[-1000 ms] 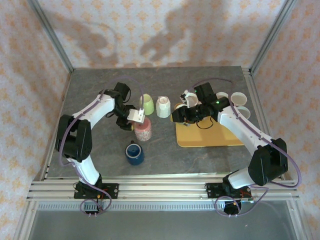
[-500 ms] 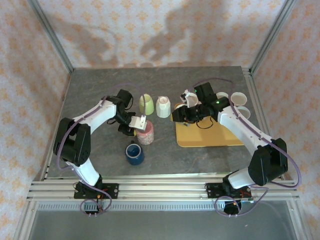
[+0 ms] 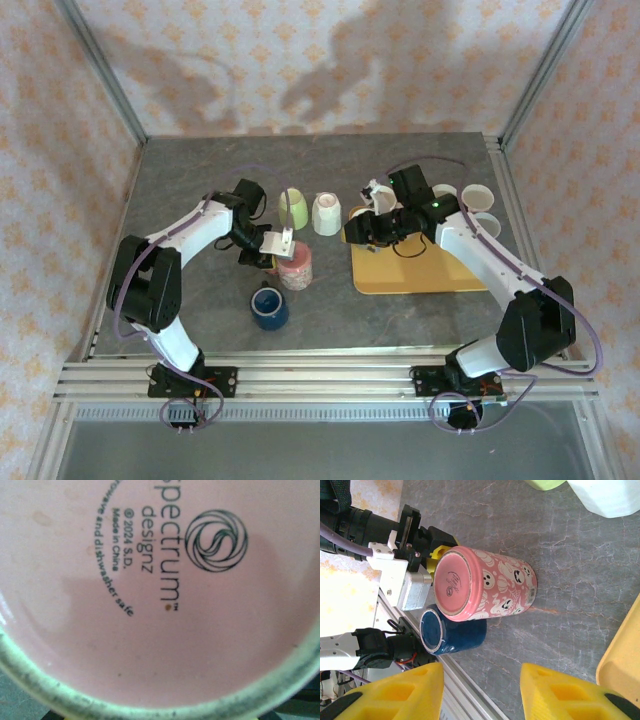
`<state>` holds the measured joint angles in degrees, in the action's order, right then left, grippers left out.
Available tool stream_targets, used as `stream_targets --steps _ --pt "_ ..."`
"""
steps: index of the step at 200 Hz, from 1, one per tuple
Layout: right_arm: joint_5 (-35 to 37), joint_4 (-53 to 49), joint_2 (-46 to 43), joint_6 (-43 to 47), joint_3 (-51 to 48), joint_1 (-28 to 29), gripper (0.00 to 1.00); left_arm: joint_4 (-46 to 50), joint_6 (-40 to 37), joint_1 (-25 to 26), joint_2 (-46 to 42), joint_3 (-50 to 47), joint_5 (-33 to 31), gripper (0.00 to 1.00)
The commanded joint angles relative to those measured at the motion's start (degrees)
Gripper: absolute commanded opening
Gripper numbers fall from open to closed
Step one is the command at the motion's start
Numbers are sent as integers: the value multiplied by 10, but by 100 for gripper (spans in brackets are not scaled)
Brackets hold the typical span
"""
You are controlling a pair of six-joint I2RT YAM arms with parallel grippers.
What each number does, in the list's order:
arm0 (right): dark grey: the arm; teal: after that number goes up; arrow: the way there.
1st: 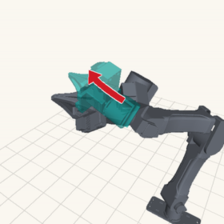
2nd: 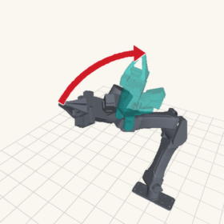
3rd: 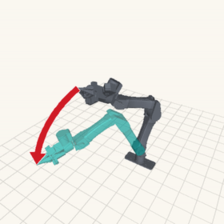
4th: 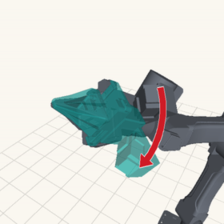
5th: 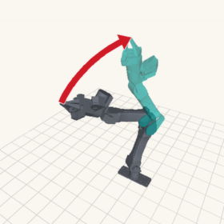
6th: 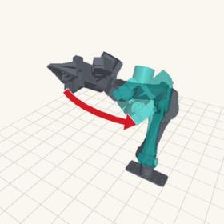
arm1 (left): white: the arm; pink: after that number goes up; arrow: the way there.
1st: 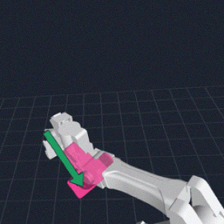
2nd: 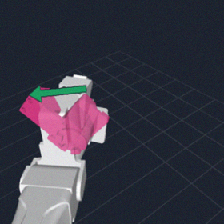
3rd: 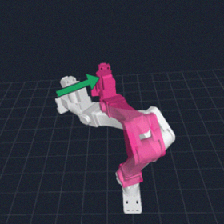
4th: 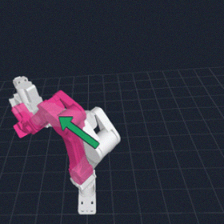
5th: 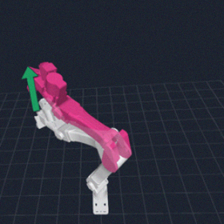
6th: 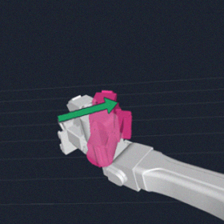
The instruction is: Turn the mug right side up
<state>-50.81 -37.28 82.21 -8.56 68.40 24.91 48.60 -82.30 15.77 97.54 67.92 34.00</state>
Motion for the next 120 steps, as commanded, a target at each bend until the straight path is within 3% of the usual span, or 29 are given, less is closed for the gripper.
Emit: stream_targets --steps 1,13,34,65,120 --pt "6 8 -14 -3 4 -7 44 4 8 6 -16 -6 25 7" --pt "6 7 -16 -3 4 -8 44 1 8 9 -16 -14 20 11" --pt "5 6 -18 -2 2 -10 44 -5 11 12 -14 -22 12 27" --pt "4 5 -20 -2 2 -10 44 -13 25 13 -6 -16 14 33" --pt "8 -2 -24 2 0 -11 43 -3 17 15 7 -9 8 22"
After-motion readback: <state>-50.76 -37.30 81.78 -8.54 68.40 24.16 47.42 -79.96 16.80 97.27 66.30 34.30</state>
